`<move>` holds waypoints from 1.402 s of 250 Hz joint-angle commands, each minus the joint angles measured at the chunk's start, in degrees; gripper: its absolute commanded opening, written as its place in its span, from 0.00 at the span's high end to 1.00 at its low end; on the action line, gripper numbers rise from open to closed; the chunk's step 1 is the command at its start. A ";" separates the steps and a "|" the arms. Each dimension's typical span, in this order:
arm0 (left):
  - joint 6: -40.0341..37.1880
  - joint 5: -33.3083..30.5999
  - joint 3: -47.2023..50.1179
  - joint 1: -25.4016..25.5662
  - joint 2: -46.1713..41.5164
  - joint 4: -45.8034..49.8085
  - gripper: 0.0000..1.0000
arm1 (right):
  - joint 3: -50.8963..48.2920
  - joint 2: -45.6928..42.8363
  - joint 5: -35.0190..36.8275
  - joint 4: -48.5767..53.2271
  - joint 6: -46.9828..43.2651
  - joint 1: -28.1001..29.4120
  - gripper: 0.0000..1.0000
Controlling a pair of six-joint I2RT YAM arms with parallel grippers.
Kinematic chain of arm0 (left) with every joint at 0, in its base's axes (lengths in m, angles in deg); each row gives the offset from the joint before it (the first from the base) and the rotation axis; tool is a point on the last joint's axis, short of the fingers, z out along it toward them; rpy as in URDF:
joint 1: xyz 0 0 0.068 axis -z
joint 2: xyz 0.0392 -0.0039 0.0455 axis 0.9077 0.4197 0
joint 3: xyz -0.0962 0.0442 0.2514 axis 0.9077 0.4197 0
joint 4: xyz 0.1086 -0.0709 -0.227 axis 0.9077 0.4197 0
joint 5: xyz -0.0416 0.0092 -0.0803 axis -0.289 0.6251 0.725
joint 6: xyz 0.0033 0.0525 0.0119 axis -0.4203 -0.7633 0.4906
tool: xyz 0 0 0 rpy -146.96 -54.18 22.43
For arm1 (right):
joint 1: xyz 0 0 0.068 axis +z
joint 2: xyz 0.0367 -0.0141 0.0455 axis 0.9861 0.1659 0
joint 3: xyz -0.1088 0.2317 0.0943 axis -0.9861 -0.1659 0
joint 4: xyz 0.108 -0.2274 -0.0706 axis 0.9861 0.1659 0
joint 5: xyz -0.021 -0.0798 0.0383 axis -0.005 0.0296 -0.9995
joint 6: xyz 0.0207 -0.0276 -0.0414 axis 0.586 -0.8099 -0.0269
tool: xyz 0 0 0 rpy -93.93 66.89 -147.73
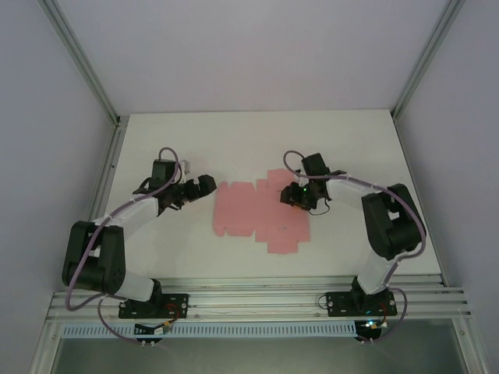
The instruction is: Assemble paper box
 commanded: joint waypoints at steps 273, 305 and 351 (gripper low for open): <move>7.15 27.90 13.71 3.52 -3.88 -41.40 1.00 | -12.37 -20.76 -8.46 -11.82 -2.48 -8.92 0.30; 9.43 30.05 15.94 3.53 -8.21 -47.31 1.00 | -20.58 -27.96 -19.78 -21.62 -1.75 -16.30 0.27; 11.14 31.91 17.20 3.46 -12.70 -50.52 1.00 | -27.98 -31.54 -32.11 -34.47 -4.69 -20.05 0.30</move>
